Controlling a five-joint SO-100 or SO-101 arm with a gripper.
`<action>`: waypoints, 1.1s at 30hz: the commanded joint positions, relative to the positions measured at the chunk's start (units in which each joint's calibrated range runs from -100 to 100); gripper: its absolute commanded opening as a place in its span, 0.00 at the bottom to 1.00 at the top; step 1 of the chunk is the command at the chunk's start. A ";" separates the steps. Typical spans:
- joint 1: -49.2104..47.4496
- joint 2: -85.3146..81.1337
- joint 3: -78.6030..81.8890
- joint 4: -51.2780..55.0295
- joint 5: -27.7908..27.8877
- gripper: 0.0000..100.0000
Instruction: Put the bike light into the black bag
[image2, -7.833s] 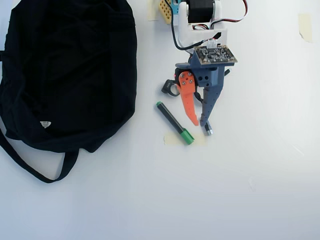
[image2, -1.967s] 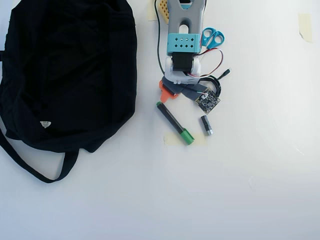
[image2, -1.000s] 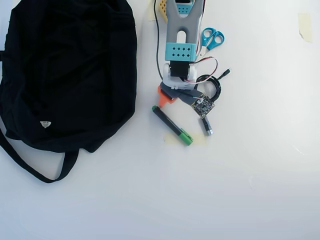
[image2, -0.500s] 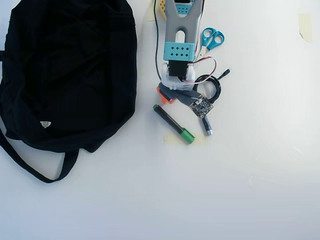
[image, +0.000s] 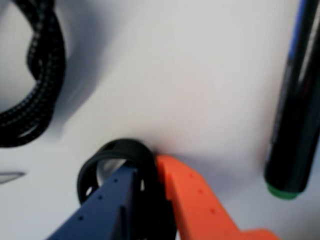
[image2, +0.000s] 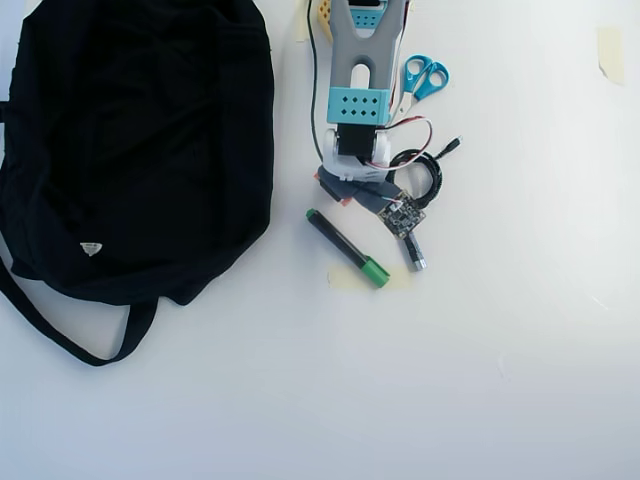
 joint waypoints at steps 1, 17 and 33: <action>-0.34 -1.29 -4.09 4.38 -0.46 0.02; 0.03 -1.29 -22.51 22.56 -2.14 0.02; 2.20 -1.46 -39.67 28.93 -6.60 0.02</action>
